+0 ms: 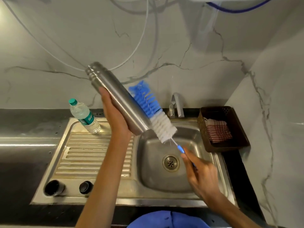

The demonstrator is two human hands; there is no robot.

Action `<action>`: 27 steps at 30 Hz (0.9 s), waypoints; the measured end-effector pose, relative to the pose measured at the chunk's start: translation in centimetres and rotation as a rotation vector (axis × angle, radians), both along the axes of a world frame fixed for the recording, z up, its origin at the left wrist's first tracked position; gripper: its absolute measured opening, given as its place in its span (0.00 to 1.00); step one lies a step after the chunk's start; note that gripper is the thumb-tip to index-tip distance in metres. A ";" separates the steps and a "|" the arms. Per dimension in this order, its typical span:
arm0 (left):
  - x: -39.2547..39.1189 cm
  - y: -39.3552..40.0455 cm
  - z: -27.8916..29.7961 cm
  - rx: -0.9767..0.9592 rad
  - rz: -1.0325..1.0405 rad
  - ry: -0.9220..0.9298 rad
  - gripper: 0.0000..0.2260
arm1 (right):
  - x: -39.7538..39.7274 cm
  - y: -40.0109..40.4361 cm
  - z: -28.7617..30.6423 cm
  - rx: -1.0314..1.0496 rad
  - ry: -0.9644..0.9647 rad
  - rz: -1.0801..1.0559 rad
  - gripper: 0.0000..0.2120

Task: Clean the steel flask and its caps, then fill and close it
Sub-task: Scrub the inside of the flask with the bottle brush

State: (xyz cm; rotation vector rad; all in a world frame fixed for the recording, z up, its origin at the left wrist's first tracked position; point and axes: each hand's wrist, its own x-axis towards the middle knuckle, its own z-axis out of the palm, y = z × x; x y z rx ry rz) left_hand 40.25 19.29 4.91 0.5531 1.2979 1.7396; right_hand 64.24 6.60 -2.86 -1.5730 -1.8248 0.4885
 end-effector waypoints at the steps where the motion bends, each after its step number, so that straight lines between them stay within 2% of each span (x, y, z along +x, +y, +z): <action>1: -0.4 0.1 0.2 0.005 0.027 -0.020 0.30 | 0.1 -0.3 -0.2 0.004 0.004 0.002 0.19; 4: 1.9 -1.9 -0.6 -0.057 -0.101 -0.018 0.32 | -1.6 1.7 0.3 0.121 0.075 -0.060 0.17; 7: 4.0 -3.2 -2.3 -0.152 -0.218 -0.065 0.29 | -2.8 3.8 1.3 0.109 0.228 -0.066 0.18; 10: 2.7 -2.7 -1.7 -0.138 -0.219 -0.128 0.24 | -2.0 2.3 1.2 0.086 0.190 0.002 0.19; 12: 0.9 -2.0 -1.3 -0.076 -0.170 -0.162 0.26 | -1.1 0.3 0.8 0.037 0.196 -0.009 0.18; 14: -0.2 -1.7 -1.2 -0.006 -0.154 -0.220 0.32 | -0.7 -1.2 0.9 -0.067 0.282 -0.039 0.16; 17: 1.6 -3.1 -2.5 -0.053 -0.249 -0.127 0.34 | -1.7 -0.3 1.7 -0.178 0.487 -0.077 0.14; 19: 3.2 -4.0 -3.2 -0.089 -0.310 -0.072 0.34 | -2.3 1.6 2.8 -0.189 0.556 -0.073 0.13; 21: 3.0 -3.6 -2.7 -0.090 -0.315 -0.080 0.33 | -2.0 2.5 3.4 -0.184 0.527 -0.058 0.12; 25: -1.3 -1.2 -1.8 -0.101 -0.159 -0.124 0.22 | 0.4 0.1 4.1 -0.123 0.375 0.015 0.09; 27: -0.9 -1.7 -2.2 -0.134 -0.188 -0.087 0.17 | 0.5 0.4 4.2 -0.083 0.337 0.033 0.09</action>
